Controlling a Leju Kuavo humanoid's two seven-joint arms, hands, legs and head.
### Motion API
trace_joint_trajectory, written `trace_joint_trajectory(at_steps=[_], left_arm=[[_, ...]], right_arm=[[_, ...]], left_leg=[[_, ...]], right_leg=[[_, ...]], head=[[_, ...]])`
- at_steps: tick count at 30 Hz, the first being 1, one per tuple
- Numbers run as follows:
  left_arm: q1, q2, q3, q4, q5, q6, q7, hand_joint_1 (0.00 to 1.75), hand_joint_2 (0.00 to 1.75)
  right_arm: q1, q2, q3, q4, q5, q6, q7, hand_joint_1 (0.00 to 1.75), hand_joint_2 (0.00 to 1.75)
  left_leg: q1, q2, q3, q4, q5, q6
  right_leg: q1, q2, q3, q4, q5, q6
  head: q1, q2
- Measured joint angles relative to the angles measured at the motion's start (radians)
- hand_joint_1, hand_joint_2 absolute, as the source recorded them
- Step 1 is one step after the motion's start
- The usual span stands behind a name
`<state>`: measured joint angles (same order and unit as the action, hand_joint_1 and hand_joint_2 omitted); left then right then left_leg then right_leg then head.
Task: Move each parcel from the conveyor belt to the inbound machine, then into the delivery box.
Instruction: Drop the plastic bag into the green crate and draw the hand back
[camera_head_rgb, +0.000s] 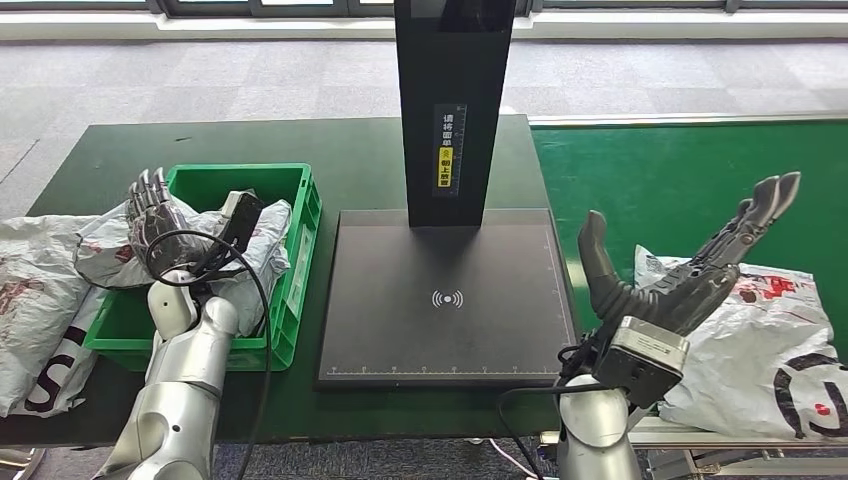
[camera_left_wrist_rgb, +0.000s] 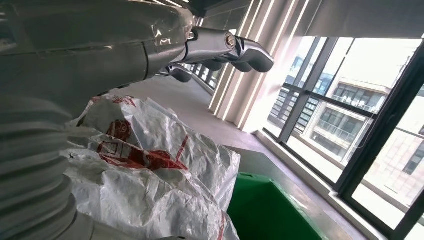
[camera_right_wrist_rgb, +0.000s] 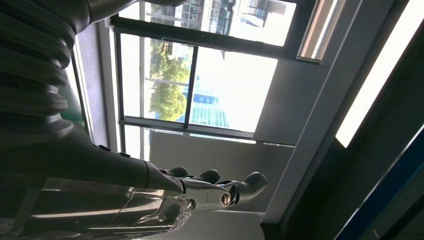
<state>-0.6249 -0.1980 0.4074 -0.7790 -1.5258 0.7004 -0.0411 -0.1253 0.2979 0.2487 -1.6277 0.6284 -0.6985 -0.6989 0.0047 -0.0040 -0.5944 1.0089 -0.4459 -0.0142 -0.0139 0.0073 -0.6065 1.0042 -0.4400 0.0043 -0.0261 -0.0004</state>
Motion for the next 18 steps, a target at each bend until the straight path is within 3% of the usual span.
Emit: trace_joint_trajectory(at_steps=[6, 9, 13, 15, 18], left_arm=[[0.002, -0.003, 0.003, -0.037, 0.039, 0.0, -0.076, 0.0, 1.75], [0.006, -0.028, 0.045, -0.103, 0.104, 0.0, -0.245, 0.0, 1.75], [-0.003, -0.084, 0.16, -0.191, 0.339, 0.0, -0.583, 0.0, 1.75], [0.001, -0.105, 0.18, -0.228, 0.477, 0.0, -0.641, 0.0, 1.75], [0.034, -0.13, 0.165, -0.305, 0.666, 0.0, -0.656, 0.0, 1.75]], right_arm=[[0.0, 0.0, -0.003, 0.006, 0.0, 0.0, 0.0, 0.0, 1.75], [0.001, 0.0, -0.014, 0.011, 0.0, 0.0, 0.0, 0.0, 1.75], [0.003, 0.0, -0.057, 0.029, 0.004, 0.0, 0.001, 0.0, 1.75], [0.004, 0.0, -0.088, 0.045, 0.012, 0.0, 0.002, 0.0, 1.75], [0.005, 0.0, -0.15, 0.084, 0.042, 0.0, 0.005, 0.0, 1.75]], left_leg=[[0.0, 0.0, 0.0, 0.0, 0.0, 0.0], [0.0, 0.0, 0.0, 0.0, 0.0, 0.0], [0.0, 0.0, 0.0, 0.0, 0.0, 0.0], [0.0, 0.0, 0.0, 0.0, 0.0, 0.0], [0.0, 0.0, 0.0, 0.0, -0.001, 0.0]], right_leg=[[0.0, 0.0, 0.0, 0.0, 0.0, 0.0], [0.0, 0.0, 0.0, 0.0, 0.0, 0.0], [0.0, 0.0, 0.0, 0.0, 0.0, 0.0], [0.0, 0.0, 0.0, 0.0, 0.0, 0.0], [0.0, 0.0, 0.0, 0.0, 0.0, 0.0]], head=[[0.0, 0.0], [0.0, 0.0], [0.0, 0.0], [0.0, 0.0], [0.0, 0.0]])
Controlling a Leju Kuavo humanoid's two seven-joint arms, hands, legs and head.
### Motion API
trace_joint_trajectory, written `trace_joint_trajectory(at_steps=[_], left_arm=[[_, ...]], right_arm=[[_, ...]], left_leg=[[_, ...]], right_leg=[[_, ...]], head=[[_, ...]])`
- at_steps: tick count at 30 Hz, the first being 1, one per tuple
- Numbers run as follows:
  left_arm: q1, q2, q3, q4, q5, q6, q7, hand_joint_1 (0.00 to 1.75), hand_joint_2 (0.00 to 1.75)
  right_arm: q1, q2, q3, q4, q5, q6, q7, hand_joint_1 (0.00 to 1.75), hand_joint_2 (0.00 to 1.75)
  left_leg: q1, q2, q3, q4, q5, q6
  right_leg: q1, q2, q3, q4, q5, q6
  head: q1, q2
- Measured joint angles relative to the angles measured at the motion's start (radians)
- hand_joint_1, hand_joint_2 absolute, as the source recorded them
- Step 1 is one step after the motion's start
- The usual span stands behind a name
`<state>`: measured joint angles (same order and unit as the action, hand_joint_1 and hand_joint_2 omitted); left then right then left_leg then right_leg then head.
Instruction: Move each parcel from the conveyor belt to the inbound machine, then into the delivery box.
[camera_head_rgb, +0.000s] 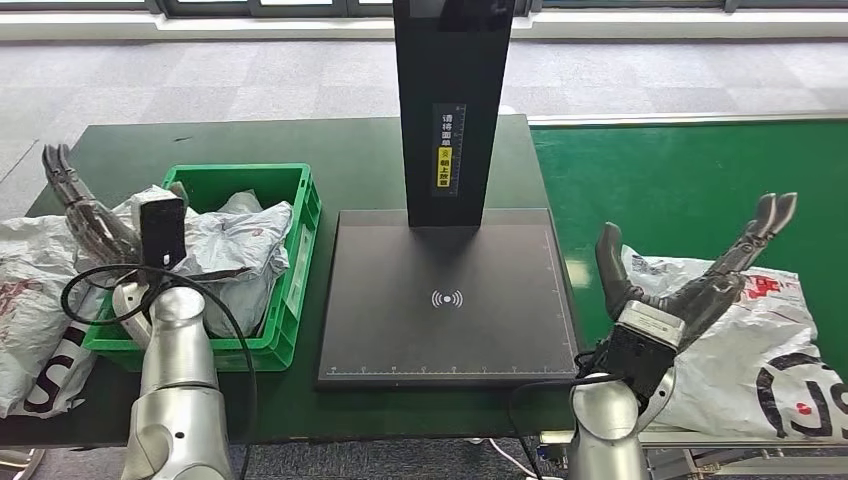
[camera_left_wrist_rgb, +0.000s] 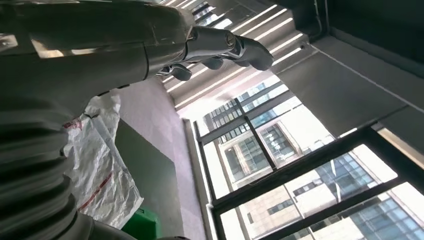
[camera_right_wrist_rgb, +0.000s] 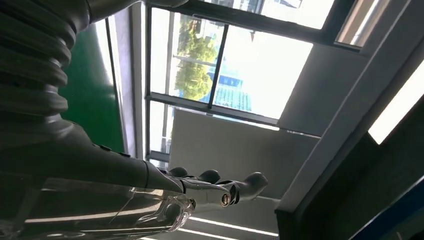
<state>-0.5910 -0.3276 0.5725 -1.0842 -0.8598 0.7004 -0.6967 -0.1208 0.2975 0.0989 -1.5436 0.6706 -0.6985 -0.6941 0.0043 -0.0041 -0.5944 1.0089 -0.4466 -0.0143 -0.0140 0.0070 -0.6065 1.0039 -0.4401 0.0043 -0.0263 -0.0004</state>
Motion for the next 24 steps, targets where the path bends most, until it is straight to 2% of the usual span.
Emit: trace_joint_trajectory(at_steps=[3, 7, 16, 19, 21, 24], left_arm=[[0.051, -0.015, -0.072, -0.072, 0.143, 0.0, -0.005, 0.0, 1.75], [0.091, -0.027, -0.163, -0.124, 0.195, 0.0, -0.006, 0.0, 1.75], [0.111, -0.038, -0.213, -0.162, 0.198, 0.0, -0.006, 0.0, 1.75], [0.12, -0.037, -0.24, -0.163, 0.293, -0.01, -0.006, 0.0, 1.75], [0.14, -0.026, -0.31, -0.164, 0.442, -0.056, -0.006, 0.0, 1.75], [0.197, -0.003, -0.45, -0.199, 0.64, -0.213, -0.006, 0.0, 1.75]], right_arm=[[0.002, 0.0, -0.086, 0.057, 0.058, 0.0, 0.021, 0.0, 1.75], [0.003, 0.0, -0.165, 0.109, 0.094, 0.0, 0.035, 0.0, 1.75], [0.004, 0.0, -0.212, 0.144, 0.099, 0.0, 0.037, 0.0, 1.75], [0.002, 0.0, -0.227, 0.154, 0.162, 0.0, 0.079, 0.0, 1.75], [-0.01, 0.0, -0.263, 0.18, 0.267, 0.0, 0.134, 0.0, 1.75], [-0.068, 0.004, -0.389, 0.264, 0.457, 0.0, 0.18, 0.0, 1.75]], left_leg=[[0.0, -0.003, -0.001, 0.0, 0.0, 0.0], [0.0, -0.005, -0.001, 0.0, 0.0, 0.0], [0.0, -0.005, -0.001, 0.0, 0.0, 0.0], [0.0, -0.005, -0.001, 0.0, 0.0, 0.0], [0.0, -0.005, -0.001, 0.0, 0.0, 0.0], [-0.001, -0.005, -0.001, 0.0, 0.0, 0.0]], right_leg=[[0.0, -0.003, 0.001, 0.0, -0.001, 0.0], [0.0, -0.006, 0.001, 0.0, -0.001, 0.0], [0.0, -0.005, 0.001, 0.0, -0.001, 0.0], [0.0, -0.005, 0.001, 0.0, -0.001, 0.0], [0.0, -0.006, 0.001, 0.0, -0.001, 0.001], [-0.001, -0.005, 0.002, 0.0, -0.001, 0.001]], head=[[0.0, 0.0], [0.0, 0.0], [0.0, 0.0], [0.0, 0.0], [0.0, 0.0], [0.0, 0.0]])
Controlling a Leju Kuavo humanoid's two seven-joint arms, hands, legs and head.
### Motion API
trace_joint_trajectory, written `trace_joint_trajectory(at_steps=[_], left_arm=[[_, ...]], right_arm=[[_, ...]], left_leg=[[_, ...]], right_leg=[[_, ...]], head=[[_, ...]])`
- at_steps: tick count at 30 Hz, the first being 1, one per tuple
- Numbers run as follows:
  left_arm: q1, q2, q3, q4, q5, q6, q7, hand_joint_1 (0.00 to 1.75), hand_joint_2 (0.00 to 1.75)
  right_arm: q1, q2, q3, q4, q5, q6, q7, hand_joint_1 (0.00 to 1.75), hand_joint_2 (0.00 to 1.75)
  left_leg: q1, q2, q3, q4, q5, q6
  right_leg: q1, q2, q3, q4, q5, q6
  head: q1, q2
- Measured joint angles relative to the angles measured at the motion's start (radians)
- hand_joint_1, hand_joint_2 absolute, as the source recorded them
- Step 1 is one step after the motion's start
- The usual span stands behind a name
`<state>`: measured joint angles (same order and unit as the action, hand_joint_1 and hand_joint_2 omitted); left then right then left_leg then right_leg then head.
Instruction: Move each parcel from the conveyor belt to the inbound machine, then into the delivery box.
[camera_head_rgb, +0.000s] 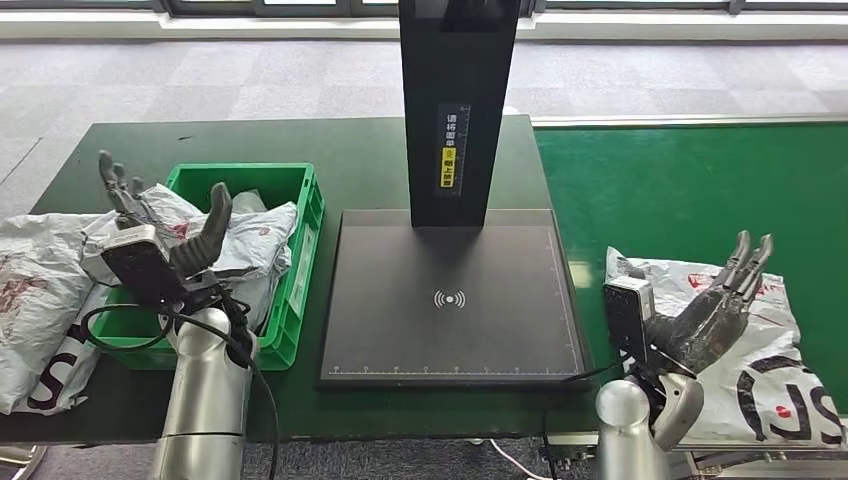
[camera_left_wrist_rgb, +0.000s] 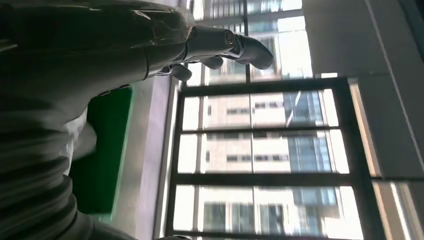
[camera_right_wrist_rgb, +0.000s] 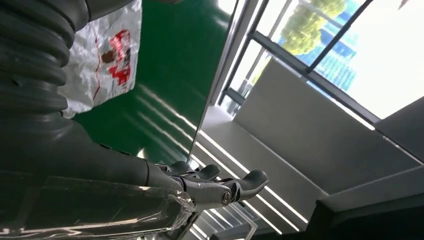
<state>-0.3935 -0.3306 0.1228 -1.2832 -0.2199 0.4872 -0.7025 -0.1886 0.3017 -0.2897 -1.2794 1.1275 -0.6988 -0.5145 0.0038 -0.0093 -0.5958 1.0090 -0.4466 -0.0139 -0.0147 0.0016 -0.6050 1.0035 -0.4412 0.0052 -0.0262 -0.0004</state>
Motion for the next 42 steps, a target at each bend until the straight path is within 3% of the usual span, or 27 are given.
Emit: trace_joint_trajectory(at_steps=[3, 6, 9, 11, 22, 27, 30, 34, 37, 38, 41, 42], left_arm=[[0.082, 0.013, -0.122, -0.074, 0.137, -0.219, 0.0, 0.0, 1.75], [0.181, 0.017, -0.201, -0.158, 0.213, -0.424, -0.001, 0.0, 1.75], [0.254, 0.015, -0.231, -0.213, 0.262, -0.606, 0.0, 0.0, 1.75], [0.273, 0.014, -0.233, -0.221, 0.277, -0.678, 0.0, 0.0, 1.75], [0.294, 0.014, -0.233, -0.192, 0.313, -0.731, 0.001, 0.0, 1.75], [0.304, 0.014, -0.233, -0.184, 0.306, -0.734, 0.001, 0.0, 1.75], [0.308, 0.014, -0.233, -0.182, 0.296, -0.737, 0.001, 0.0, 1.75], [0.316, 0.014, -0.233, -0.183, 0.288, -0.747, 0.001, 0.0, 1.75], [0.319, 0.014, -0.233, -0.183, 0.284, -0.753, 0.001, 0.0, 1.75], [0.319, 0.014, -0.233, -0.182, 0.283, -0.753, 0.001, 0.0, 1.75], [0.319, 0.014, -0.233, -0.181, 0.275, -0.756, 0.001, 0.0, 1.75], [0.319, 0.014, -0.233, -0.179, 0.272, -0.758, 0.001, 0.0, 1.75]], right_arm=[[-0.068, 0.001, -0.18, 0.098, 0.182, 0.0, 0.057, 0.0, 1.75], [-0.116, -0.021, -0.319, 0.196, 0.309, 0.0, 0.179, 0.0, 1.75], [-0.149, -0.068, -0.388, 0.3, 0.391, 0.0, 0.349, 0.0, 1.75], [-0.162, -0.102, -0.402, 0.363, 0.422, 0.0, 0.455, 0.0, 1.75], [-0.191, -0.196, -0.412, 0.562, 0.441, -0.001, 0.626, 0.0, 1.75], [-0.204, -0.23, -0.412, 0.656, 0.397, -0.001, 0.655, 0.0, 1.75], [-0.223, -0.254, -0.417, 0.742, 0.309, 0.046, 0.606, 0.0, 1.75], [-0.262, -0.281, -0.478, 0.848, 0.136, 0.242, 0.421, 0.0, 1.75], [-0.284, -0.293, -0.518, 0.887, 0.102, 0.341, 0.373, 0.0, 1.75], [-0.289, -0.296, -0.524, 0.896, 0.107, 0.362, 0.375, 0.31, 1.75], [-0.302, -0.302, -0.527, 0.916, 0.14, 0.42, 0.397, 1.62, 1.75], [-0.305, -0.303, -0.527, 0.921, 0.151, 0.437, 0.406, 1.75, 1.75]], left_leg=[[-0.001, 0.0, 0.0, 0.0, -0.001, 0.001], [-0.001, 0.001, 0.0, 0.0, -0.002, 0.002], [-0.001, 0.001, 0.0, 0.0, -0.003, 0.003], [-0.001, 0.001, 0.0, 0.0, -0.003, 0.003], [0.0, 0.002, 0.0, 0.0, -0.002, 0.002], [0.0, 0.001, 0.0, 0.0, -0.002, 0.002], [0.0, 0.001, 0.0, 0.0, -0.002, 0.002], [0.0, 0.003, 0.002, 0.0, -0.002, 0.002], [0.0, 0.004, 0.004, 0.0, -0.003, 0.002], [0.001, 0.005, 0.005, 0.0, -0.003, 0.002], [0.002, 0.008, 0.01, 0.0, -0.006, 0.002], [0.003, 0.009, 0.013, 0.0, -0.007, 0.002]], right_leg=[[-0.001, 0.001, 0.0, -0.001, 0.0, 0.0], [-0.001, 0.001, 0.0, -0.001, 0.0, 0.001], [-0.001, 0.001, 0.0, -0.002, -0.001, 0.002], [-0.001, 0.001, 0.0, -0.002, -0.001, 0.002], [0.0, 0.001, 0.0, -0.001, -0.001, 0.001], [0.0, 0.0, 0.001, -0.001, -0.001, 0.001], [0.0, 0.001, 0.001, -0.001, -0.001, 0.001], [0.0, 0.002, 0.001, -0.001, -0.001, 0.001], [0.001, 0.003, 0.003, -0.002, -0.001, 0.001], [0.001, 0.003, 0.004, -0.002, -0.001, 0.001], [0.003, 0.007, 0.01, -0.004, -0.001, 0.001], [0.004, 0.008, 0.013, -0.005, -0.001, 0.001]], head=[[0.0, 0.0], [0.0, 0.0], [0.0, 0.0], [0.0, 0.0], [0.0, 0.0], [0.0, 0.0], [0.0, 0.0], [0.0, 0.0], [0.0, 0.0], [0.0, 0.0], [0.0, 0.0], [0.0, 0.0]])
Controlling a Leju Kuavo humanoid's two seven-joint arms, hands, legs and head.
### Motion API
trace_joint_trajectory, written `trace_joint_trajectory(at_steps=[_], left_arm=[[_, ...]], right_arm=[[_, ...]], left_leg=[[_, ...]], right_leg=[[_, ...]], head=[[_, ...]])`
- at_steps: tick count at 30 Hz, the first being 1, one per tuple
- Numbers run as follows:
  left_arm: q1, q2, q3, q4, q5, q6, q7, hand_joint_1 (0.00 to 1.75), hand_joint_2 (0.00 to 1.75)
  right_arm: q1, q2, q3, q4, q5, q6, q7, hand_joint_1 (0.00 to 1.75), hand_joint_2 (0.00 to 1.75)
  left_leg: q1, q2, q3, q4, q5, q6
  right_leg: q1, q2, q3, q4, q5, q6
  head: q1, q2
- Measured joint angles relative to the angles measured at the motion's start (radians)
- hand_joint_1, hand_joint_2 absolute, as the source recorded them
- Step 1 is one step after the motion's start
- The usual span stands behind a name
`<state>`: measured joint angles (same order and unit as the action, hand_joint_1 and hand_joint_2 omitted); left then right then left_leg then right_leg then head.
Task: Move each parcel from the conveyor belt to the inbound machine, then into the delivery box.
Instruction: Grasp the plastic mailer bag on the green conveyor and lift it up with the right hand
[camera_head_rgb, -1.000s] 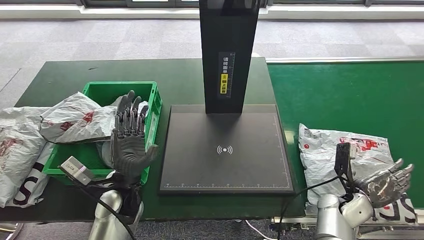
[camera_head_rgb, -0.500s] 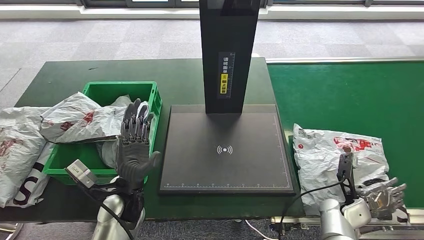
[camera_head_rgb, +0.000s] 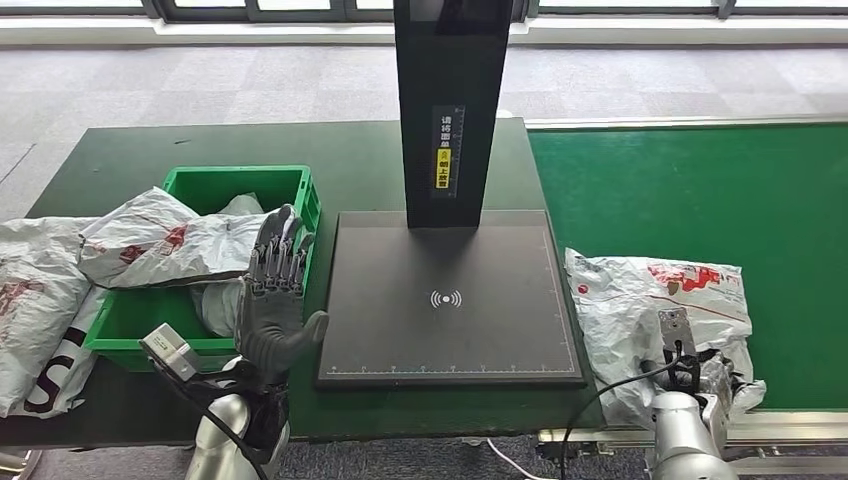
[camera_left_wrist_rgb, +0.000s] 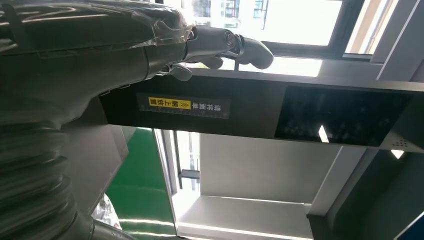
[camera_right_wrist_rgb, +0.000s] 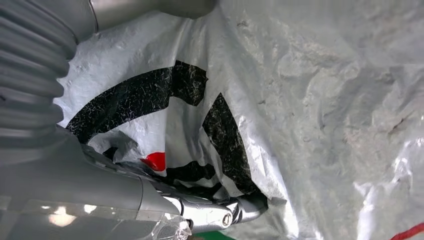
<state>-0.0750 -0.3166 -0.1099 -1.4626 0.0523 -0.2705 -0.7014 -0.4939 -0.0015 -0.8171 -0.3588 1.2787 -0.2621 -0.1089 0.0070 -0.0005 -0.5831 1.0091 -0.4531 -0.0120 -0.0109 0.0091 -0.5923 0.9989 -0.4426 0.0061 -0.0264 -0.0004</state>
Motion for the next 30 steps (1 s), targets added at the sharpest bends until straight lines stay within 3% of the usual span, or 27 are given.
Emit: trace_joint_trajectory(at_steps=[7, 12, 14, 18, 23, 30], left_arm=[[0.0, 0.0, 0.0, 0.009, -0.005, -0.003, 0.0, 0.0, 1.75], [0.004, 0.0, 0.0, 0.006, -0.006, 0.009, 0.0, 0.0, 1.75], [0.013, 0.0, 0.0, 0.001, -0.006, 0.019, 0.0, 0.0, 1.75], [0.027, 0.0, 0.0, -0.014, -0.006, 0.029, 0.0, 0.0, 1.75], [0.03, 0.0, 0.0, -0.02, -0.008, 0.028, 0.0, 0.0, 1.75], [0.029, 0.0, 0.0, -0.02, -0.013, 0.026, 0.0, 0.0, 1.75]], right_arm=[[-0.007, -0.01, 0.001, 0.016, 0.035, 0.023, 0.023, 1.75, 1.75], [-0.006, -0.013, 0.001, 0.016, 0.021, -0.017, -0.019, 1.75, 1.75], [-0.003, -0.01, 0.0, 0.016, -0.013, -0.073, -0.085, 1.75, 1.75], [0.003, 0.017, -0.015, 0.003, -0.127, -0.206, -0.308, 1.75, 1.75], [0.026, 0.088, -0.025, -0.12, -0.303, -0.288, -0.546, 1.75, 1.75], [0.06, 0.163, -0.017, -0.288, -0.376, -0.298, -0.589, 1.75, 1.75]], left_leg=[[0.004, 0.001, 0.008, 0.0, -0.003, 0.002], [0.004, 0.002, 0.008, 0.0, -0.005, 0.003], [0.004, 0.002, 0.009, 0.0, -0.004, 0.003], [0.003, 0.0, 0.007, 0.0, -0.001, 0.002], [0.003, -0.006, 0.002, 0.0, 0.0, 0.002], [0.003, -0.006, 0.001, 0.0, -0.001, 0.001]], right_leg=[[0.004, 0.001, 0.015, -0.006, -0.003, 0.0], [0.004, 0.002, 0.021, -0.007, -0.002, 0.002], [0.003, 0.002, 0.019, -0.007, -0.001, 0.003], [0.002, 0.0, 0.011, -0.006, 0.002, 0.002], [0.003, -0.004, 0.007, -0.004, 0.0, 0.001], [0.002, -0.005, 0.006, -0.004, -0.002, 0.0]], head=[[0.0, 0.0], [0.0, 0.0], [0.0, 0.0], [0.0, 0.0], [0.0, 0.0], [0.0, 0.0]])
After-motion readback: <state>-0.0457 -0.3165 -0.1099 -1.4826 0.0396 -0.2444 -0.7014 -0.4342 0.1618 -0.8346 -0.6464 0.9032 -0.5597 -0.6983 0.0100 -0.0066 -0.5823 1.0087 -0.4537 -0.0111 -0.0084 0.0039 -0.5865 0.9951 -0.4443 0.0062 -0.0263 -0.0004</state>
